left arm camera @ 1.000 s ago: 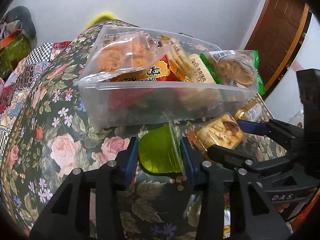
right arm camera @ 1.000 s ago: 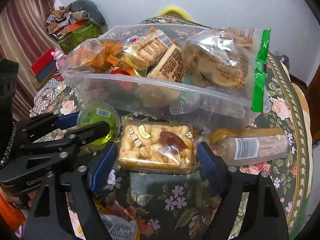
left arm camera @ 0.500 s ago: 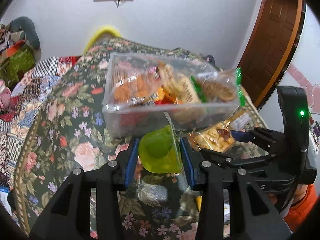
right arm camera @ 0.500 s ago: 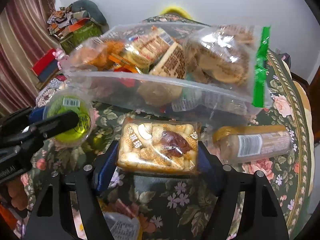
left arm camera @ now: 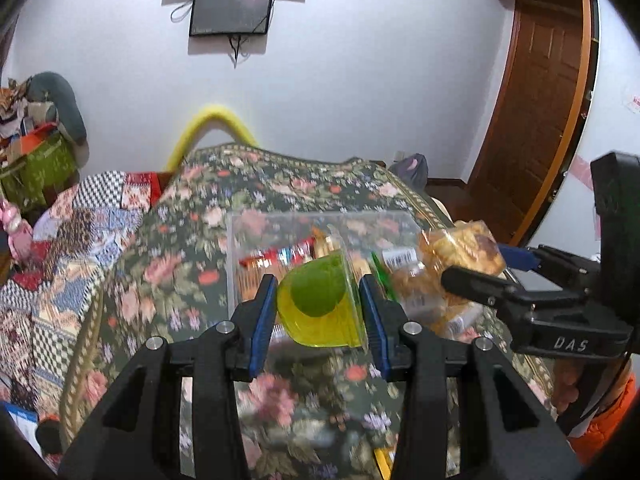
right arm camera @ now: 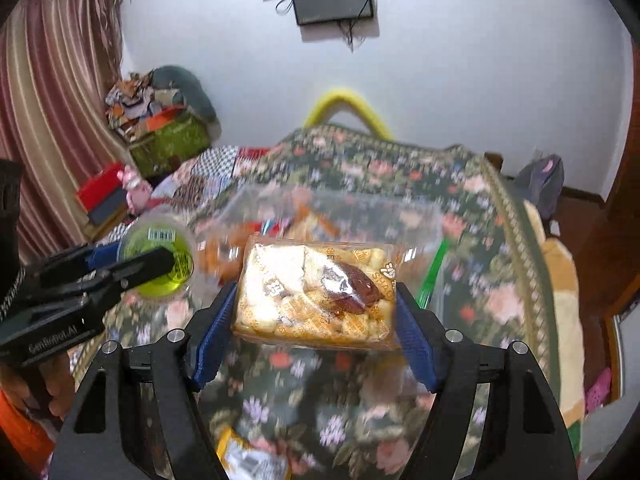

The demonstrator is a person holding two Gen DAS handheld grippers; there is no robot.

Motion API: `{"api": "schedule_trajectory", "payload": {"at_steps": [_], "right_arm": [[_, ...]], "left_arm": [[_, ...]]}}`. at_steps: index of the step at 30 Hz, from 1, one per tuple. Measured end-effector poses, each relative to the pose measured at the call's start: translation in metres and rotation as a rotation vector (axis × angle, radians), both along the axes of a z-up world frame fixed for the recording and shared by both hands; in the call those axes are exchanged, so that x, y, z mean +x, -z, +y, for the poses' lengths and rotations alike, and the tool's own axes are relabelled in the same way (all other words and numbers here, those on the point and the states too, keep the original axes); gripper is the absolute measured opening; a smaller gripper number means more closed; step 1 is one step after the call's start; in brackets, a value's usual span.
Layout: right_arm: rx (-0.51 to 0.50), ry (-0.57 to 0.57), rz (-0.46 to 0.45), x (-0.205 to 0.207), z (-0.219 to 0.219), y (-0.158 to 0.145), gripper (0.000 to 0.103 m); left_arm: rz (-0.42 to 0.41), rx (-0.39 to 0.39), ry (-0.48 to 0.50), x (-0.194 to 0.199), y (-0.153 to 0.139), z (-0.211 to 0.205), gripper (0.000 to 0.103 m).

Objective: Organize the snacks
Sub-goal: 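Lower the jelly cup and nut cake pack into the clear box, open both tools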

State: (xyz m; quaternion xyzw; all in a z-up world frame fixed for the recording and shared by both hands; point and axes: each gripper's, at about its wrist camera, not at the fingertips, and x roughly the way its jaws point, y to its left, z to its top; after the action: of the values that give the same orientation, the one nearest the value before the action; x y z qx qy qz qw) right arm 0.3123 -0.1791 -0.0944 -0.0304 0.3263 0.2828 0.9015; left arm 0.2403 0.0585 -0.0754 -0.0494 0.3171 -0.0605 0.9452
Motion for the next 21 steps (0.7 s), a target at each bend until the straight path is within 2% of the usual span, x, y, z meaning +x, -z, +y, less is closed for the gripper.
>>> {"api": "schedule_trajectory", "payload": {"at_steps": [5,14,16,21], "right_arm": [[-0.001,0.025,-0.003,0.03,0.014,-0.004,0.072],[-0.049,0.046,0.024,0.064,0.035,0.013,0.072],[-0.071,0.028,0.024,0.065,0.04,0.015,0.074],[-0.103,-0.012,-0.044,0.053,0.034,0.004,0.075]], "left_arm": [[0.008,0.004,-0.008,0.028,0.001,0.004,0.041],[0.058,0.006,-0.06,0.079,0.022,0.017,0.041],[0.062,0.0,-0.059,0.083,0.025,0.018,0.042],[0.024,0.004,-0.05,0.074,0.014,0.013,0.042]]}}
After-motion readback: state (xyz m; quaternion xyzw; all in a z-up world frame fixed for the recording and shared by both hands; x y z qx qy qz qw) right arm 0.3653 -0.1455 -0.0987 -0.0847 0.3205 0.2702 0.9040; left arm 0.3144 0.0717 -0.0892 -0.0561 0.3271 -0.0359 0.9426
